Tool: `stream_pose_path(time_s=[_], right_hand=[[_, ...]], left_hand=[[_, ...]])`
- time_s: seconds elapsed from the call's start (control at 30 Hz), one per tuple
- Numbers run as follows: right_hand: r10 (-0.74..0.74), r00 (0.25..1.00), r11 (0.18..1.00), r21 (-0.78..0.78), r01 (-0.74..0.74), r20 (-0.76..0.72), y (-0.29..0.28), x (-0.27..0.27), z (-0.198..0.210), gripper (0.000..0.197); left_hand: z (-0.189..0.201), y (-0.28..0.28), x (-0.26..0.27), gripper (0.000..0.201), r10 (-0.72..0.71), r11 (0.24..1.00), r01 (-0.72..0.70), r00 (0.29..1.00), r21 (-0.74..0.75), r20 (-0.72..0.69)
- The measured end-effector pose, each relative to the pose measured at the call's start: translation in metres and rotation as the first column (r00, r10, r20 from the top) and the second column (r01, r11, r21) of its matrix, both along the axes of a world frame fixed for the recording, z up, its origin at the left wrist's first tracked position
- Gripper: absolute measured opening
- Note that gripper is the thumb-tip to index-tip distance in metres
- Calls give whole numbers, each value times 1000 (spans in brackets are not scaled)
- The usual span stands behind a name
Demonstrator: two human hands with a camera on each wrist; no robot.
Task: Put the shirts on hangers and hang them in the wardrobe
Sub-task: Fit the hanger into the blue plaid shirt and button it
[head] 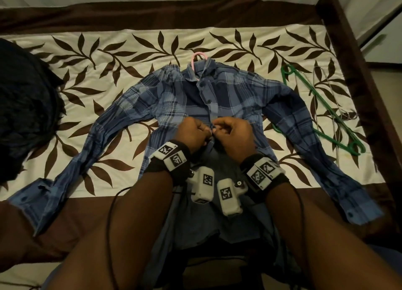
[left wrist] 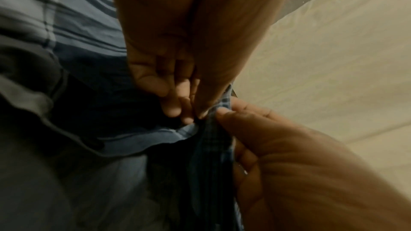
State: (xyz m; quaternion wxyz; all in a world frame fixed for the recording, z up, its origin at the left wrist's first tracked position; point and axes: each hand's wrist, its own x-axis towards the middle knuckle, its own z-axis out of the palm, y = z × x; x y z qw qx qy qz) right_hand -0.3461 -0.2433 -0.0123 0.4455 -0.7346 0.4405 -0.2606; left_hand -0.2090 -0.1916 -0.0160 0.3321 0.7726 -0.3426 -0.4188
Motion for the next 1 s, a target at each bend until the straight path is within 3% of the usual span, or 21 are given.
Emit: stream_pose_path(time_s=[0.23, 0.47, 0.7, 1.0], right_hand=[[-29, 1000, 997, 78, 29, -6, 1, 0, -4, 18], [-22, 999, 988, 153, 17, 25, 0, -2, -2, 21], [48, 999, 997, 63, -48, 1, -1, -4, -3, 24], [-91, 987, 939, 342, 40, 134, -5, -6, -8, 22]], left_hand=[[13, 11, 0, 26, 83, 997, -83, 977, 10, -196], [16, 11, -1, 27, 108, 994, -108, 964, 13, -242], [18, 9, -5, 27, 159, 987, -152, 957, 45, -242], [16, 8, -3, 21, 223, 974, -202, 918, 99, -329]])
